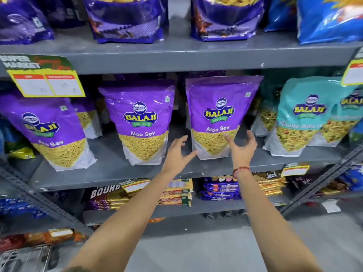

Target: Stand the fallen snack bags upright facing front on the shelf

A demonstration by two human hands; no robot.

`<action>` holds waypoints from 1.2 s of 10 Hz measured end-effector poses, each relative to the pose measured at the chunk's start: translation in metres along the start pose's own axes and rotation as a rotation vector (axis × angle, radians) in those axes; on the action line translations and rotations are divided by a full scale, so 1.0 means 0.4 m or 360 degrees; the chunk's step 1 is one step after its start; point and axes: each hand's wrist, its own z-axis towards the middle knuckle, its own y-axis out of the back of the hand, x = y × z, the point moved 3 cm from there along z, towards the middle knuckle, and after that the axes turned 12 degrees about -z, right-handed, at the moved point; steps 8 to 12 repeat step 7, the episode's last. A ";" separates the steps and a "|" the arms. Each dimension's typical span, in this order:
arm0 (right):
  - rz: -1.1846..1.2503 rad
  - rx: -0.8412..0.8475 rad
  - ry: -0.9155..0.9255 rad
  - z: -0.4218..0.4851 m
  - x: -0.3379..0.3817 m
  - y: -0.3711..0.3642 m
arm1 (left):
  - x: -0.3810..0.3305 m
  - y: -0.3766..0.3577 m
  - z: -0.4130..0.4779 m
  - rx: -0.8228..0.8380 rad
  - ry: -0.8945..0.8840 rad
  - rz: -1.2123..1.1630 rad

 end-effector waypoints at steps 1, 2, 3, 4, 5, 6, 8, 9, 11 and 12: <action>-0.0070 0.0504 -0.0048 0.054 -0.007 0.008 | 0.011 -0.049 0.057 0.0208 0.0249 -0.0091; -0.0166 0.0743 0.0050 0.064 -0.014 0.013 | 0.022 -0.077 0.059 0.0252 0.0297 -0.0162; -0.0141 0.0668 0.0039 0.050 -0.015 0.020 | 0.016 -0.083 0.048 0.0255 0.0291 -0.0211; -0.0129 0.0605 0.0044 0.038 -0.025 0.026 | 0.000 -0.088 0.044 0.0272 0.0284 -0.0204; -0.0202 0.0589 0.0022 0.030 -0.025 0.031 | -0.012 -0.089 0.033 0.0316 0.0326 -0.0140; -0.0250 0.0549 0.0037 0.017 -0.024 0.033 | -0.020 -0.079 0.021 0.0352 0.0254 0.0023; -0.0344 0.0428 0.0034 -0.015 -0.029 0.043 | -0.034 -0.044 0.001 0.0303 0.0124 0.0309; -0.0344 0.0428 0.0034 -0.015 -0.029 0.043 | -0.034 -0.044 0.001 0.0303 0.0124 0.0309; -0.0344 0.0428 0.0034 -0.015 -0.029 0.043 | -0.034 -0.044 0.001 0.0303 0.0124 0.0309; -0.0344 0.0428 0.0034 -0.015 -0.029 0.043 | -0.034 -0.044 0.001 0.0303 0.0124 0.0309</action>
